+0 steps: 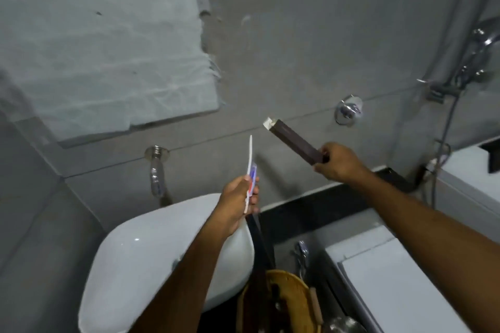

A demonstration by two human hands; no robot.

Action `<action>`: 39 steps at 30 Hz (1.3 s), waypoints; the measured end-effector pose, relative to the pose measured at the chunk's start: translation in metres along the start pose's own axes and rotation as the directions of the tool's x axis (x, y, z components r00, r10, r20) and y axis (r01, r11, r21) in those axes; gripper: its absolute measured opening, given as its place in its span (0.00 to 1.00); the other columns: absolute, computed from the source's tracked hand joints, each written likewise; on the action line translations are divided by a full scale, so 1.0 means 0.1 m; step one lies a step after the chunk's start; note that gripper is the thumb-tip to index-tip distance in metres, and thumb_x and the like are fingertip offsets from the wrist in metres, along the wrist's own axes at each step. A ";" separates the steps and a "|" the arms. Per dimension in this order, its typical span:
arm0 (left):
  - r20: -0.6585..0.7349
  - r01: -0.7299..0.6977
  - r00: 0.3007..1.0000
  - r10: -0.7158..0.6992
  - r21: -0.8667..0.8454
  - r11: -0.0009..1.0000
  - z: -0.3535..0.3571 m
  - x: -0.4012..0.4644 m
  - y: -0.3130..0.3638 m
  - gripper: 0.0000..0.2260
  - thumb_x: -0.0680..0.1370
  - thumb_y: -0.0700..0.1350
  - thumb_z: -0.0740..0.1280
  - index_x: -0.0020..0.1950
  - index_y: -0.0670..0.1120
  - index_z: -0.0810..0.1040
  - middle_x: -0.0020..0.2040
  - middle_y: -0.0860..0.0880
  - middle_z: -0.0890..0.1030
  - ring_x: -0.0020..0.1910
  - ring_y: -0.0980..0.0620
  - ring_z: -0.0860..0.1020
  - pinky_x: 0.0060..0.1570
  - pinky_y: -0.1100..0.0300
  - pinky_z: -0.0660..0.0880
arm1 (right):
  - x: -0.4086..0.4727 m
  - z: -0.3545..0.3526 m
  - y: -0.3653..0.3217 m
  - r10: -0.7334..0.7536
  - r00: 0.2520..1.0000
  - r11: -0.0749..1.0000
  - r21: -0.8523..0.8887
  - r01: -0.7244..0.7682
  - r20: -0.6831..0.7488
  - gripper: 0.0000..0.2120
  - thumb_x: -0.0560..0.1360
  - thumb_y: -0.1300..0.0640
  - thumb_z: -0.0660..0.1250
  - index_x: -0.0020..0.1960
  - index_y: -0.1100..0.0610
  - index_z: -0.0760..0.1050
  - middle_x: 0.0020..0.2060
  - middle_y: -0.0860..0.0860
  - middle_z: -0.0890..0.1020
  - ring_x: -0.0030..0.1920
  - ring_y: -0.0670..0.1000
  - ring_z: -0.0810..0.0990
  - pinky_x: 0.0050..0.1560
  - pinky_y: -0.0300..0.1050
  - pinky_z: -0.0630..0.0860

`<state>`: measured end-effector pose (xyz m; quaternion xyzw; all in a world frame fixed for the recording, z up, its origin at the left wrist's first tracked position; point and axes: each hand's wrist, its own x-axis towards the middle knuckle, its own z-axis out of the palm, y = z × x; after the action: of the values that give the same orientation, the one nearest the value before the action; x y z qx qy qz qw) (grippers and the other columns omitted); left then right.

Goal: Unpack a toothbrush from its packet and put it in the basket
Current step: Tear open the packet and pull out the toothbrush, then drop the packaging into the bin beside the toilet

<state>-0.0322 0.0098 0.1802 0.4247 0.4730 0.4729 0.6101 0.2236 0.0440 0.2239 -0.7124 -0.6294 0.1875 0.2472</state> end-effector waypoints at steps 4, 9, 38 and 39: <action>0.012 0.172 0.985 -0.173 0.061 0.983 0.85 0.10 -0.81 0.10 0.81 0.43 0.59 0.44 0.44 0.77 0.36 0.46 0.76 0.27 0.54 0.73 0.25 0.62 0.74 | -0.50 0.64 1.18 0.294 0.941 0.939 0.132 -0.317 0.167 0.09 0.65 0.60 0.77 0.38 0.55 0.76 0.33 0.56 0.84 0.33 0.57 0.84 0.33 0.45 0.78; -0.054 0.459 0.889 -0.455 0.129 0.879 1.59 -0.04 -2.21 0.10 0.81 0.43 0.60 0.41 0.45 0.76 0.34 0.47 0.77 0.30 0.54 0.75 0.28 0.61 0.76 | -1.27 1.34 2.39 0.567 0.744 0.757 0.131 -0.640 0.353 0.07 0.65 0.65 0.72 0.42 0.58 0.80 0.31 0.60 0.85 0.32 0.60 0.85 0.32 0.49 0.82; -0.377 0.827 0.557 -0.740 0.332 0.453 1.37 -0.16 -6.17 0.12 0.77 0.40 0.65 0.58 0.42 0.81 0.54 0.36 0.83 0.43 0.44 0.81 0.35 0.56 0.75 | -2.16 4.15 4.56 0.816 0.495 0.418 0.285 -0.862 0.300 0.06 0.72 0.66 0.69 0.48 0.59 0.82 0.45 0.54 0.83 0.48 0.54 0.83 0.48 0.47 0.82; -0.367 0.823 0.562 -0.742 0.338 0.456 1.43 -0.18 -6.10 0.12 0.77 0.41 0.65 0.58 0.42 0.80 0.54 0.37 0.83 0.47 0.42 0.82 0.38 0.55 0.76 | -2.14 4.07 4.50 0.819 0.507 0.420 0.323 -0.848 0.268 0.09 0.73 0.66 0.69 0.51 0.59 0.82 0.47 0.54 0.83 0.50 0.53 0.83 0.50 0.46 0.82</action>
<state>0.2126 -0.1351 -0.3782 0.2523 0.7638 0.0406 0.5928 0.3203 -0.1588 -0.3790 -0.8526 -0.1458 0.4382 0.2446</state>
